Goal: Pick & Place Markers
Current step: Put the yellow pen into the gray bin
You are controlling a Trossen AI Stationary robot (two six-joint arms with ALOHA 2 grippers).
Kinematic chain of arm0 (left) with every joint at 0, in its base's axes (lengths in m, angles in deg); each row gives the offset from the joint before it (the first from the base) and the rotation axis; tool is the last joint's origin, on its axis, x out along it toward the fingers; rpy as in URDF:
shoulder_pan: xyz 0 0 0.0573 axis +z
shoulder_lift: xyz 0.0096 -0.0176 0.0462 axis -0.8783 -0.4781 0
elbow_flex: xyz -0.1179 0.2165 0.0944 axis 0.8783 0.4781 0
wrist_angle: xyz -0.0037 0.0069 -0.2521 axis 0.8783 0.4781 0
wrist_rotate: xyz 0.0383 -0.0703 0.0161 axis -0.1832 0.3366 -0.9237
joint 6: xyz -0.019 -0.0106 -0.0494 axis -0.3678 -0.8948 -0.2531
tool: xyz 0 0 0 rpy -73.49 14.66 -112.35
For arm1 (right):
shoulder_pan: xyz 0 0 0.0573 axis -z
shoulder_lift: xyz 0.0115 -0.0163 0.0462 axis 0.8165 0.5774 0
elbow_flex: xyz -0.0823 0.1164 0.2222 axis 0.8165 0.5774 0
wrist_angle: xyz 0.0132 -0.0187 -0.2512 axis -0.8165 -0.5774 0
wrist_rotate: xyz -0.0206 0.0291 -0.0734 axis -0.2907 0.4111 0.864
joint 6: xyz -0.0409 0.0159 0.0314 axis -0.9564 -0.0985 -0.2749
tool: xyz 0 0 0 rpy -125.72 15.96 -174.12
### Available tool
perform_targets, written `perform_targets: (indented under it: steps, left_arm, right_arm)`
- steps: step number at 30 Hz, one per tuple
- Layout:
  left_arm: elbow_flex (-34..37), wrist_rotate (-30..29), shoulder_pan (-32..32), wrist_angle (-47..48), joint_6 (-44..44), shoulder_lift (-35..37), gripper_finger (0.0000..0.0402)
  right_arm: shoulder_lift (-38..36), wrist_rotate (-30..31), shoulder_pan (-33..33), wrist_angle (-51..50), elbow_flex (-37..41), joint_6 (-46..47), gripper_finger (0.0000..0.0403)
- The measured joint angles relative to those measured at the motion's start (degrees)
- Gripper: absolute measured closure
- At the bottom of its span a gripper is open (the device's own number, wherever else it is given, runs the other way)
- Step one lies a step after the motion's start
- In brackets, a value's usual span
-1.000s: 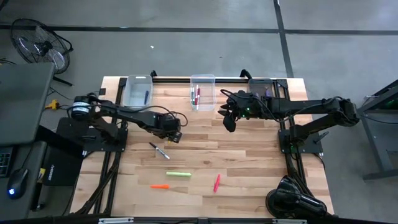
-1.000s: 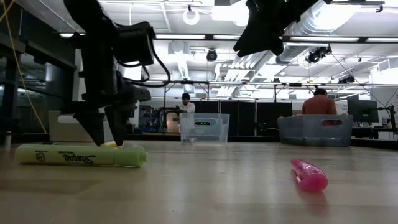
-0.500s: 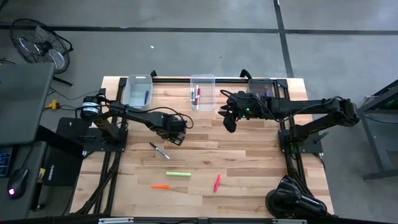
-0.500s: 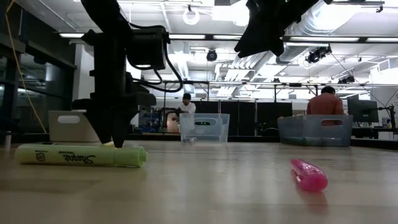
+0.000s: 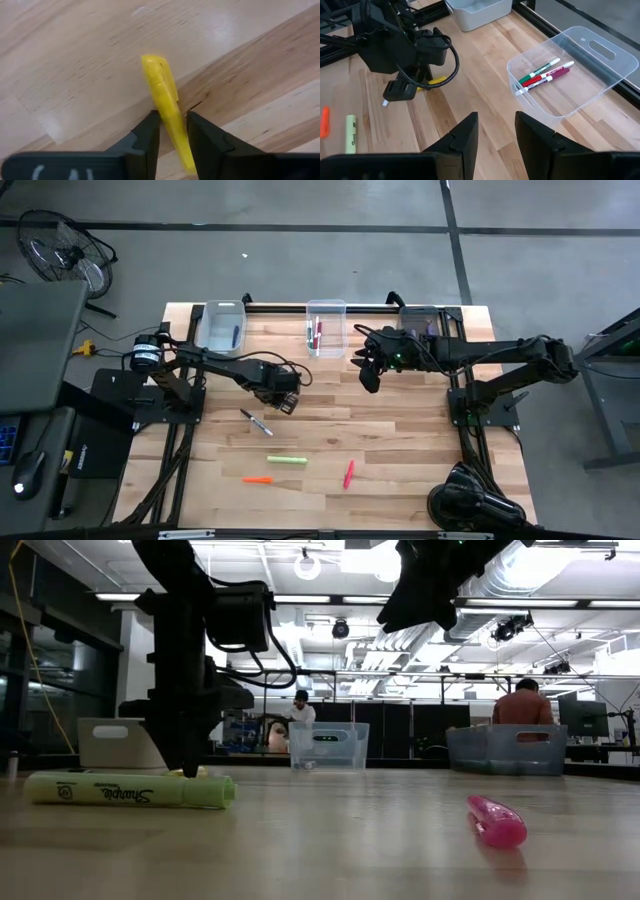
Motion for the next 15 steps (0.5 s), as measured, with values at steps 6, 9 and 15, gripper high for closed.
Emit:
perform_targets:
  steps: [6,9,15]
  left_arm:
    - [0.0,0.6,0.0,0.0,1.2,0.0,0.0333]
    - [0.0,1.0,0.0,0.1,1.8,0.0,0.0348]
    - [0.0,1.1,0.0,0.3,4.7,0.0,0.0361]
  right_arm:
    - [0.0,0.0,0.0,0.0,0.0,0.0,0.0284]
    - [0.0,0.0,0.0,0.0,0.0,0.0,0.0284]
    - [0.0,0.0,0.0,0.0,0.0,0.0,0.0284]
